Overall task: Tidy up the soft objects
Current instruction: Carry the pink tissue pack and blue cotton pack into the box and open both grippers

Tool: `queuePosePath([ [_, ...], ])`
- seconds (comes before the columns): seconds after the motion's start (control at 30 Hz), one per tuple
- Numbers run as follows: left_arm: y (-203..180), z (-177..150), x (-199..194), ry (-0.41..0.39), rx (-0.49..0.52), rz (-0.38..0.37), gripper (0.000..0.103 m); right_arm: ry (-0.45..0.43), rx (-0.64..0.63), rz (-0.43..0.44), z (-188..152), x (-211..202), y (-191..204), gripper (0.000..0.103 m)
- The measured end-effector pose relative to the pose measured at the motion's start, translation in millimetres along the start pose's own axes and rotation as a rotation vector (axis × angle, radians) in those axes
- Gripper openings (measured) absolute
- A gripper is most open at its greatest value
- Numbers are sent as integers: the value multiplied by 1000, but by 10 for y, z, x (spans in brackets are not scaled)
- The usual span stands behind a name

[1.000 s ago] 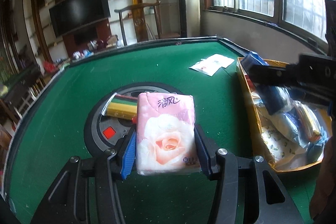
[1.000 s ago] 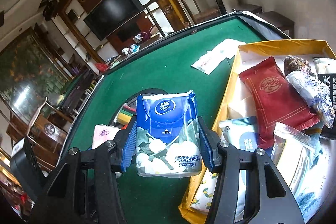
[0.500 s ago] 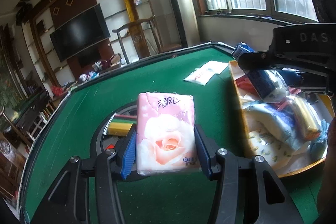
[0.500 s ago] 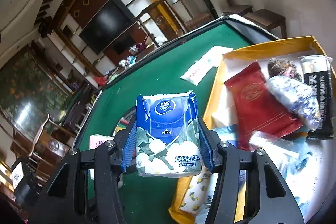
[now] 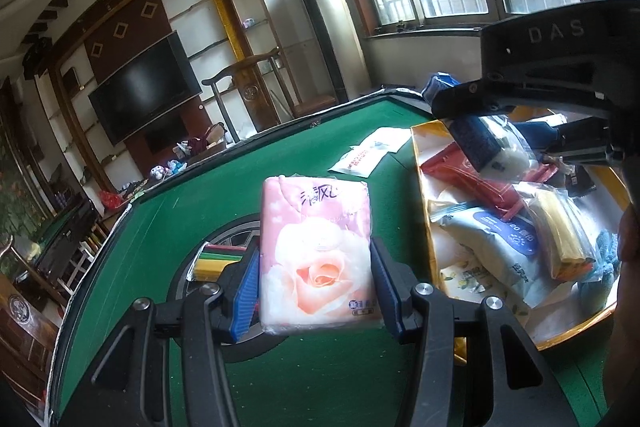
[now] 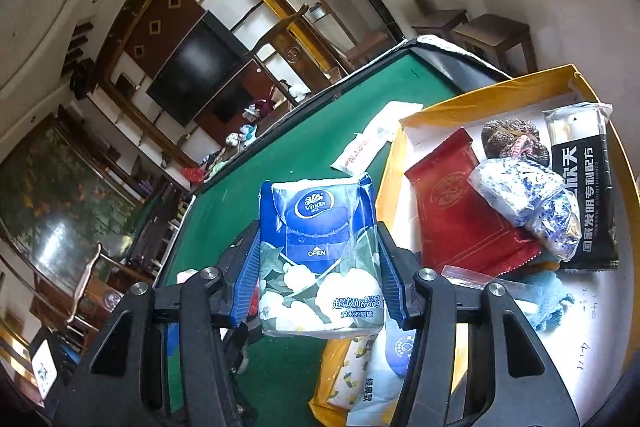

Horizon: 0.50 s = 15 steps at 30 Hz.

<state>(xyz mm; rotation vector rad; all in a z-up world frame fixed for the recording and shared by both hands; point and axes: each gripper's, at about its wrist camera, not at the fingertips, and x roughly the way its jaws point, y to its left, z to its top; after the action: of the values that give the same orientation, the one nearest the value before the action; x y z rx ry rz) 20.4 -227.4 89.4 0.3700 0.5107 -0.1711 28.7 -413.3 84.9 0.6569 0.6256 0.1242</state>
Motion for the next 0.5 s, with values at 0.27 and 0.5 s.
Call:
queuePosePath([
  [0.27, -82, 14, -39, -5, 14, -9, 52, -9, 15, 1, 29, -33, -45, 53],
  [0.5, -156, 55, -72, -16, 24, -20, 52, -39, 41, -18, 84, -147, -148, 53],
])
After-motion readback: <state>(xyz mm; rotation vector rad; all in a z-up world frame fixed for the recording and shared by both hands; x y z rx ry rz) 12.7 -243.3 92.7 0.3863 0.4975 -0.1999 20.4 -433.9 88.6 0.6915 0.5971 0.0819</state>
